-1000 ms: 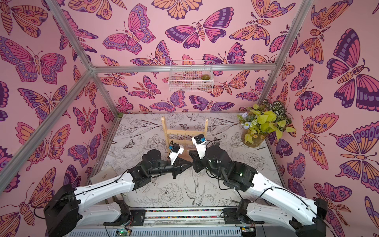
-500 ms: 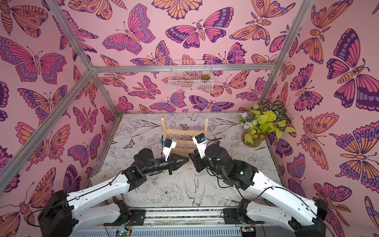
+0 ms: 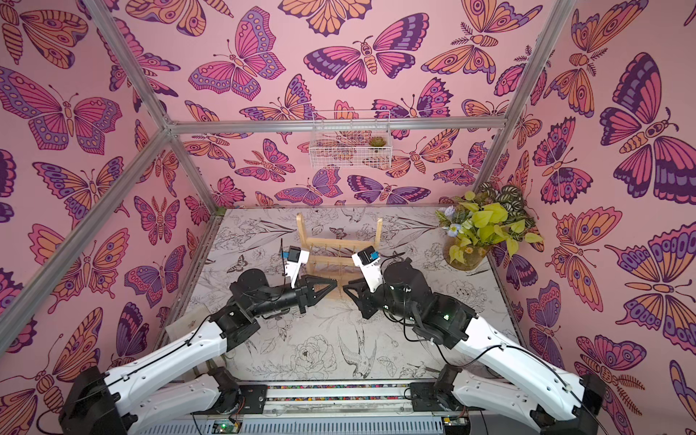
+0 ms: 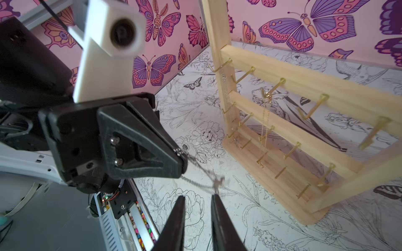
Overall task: Hang the necklace on the jewelry display stand
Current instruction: Pick up the necklace from the center of the board.
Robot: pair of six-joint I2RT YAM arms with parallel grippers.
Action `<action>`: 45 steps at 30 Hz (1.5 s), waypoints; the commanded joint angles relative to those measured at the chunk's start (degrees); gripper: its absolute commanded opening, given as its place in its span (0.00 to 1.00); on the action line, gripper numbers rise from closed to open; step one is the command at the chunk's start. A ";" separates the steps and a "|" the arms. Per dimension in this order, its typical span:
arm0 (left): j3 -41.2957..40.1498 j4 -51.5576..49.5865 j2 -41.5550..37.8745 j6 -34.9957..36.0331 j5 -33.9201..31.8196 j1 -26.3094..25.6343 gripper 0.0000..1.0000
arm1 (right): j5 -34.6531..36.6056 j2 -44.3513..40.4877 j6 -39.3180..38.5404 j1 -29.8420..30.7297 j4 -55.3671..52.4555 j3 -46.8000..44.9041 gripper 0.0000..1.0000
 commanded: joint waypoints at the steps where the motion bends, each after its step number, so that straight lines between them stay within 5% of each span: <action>1: 1.54 -1.98 -2.11 -0.01 0.68 0.58 0.00 | -3.92 0.06 0.71 -0.13 5.58 -1.12 0.24; 11: 2.94 -4.51 -4.52 0.03 0.14 1.45 0.00 | -5.50 0.53 0.99 0.51 15.09 -2.84 0.24; 45: 3.32 -4.16 -5.68 -0.40 0.68 1.59 0.00 | -3.54 4.13 0.29 0.93 17.73 -1.87 0.15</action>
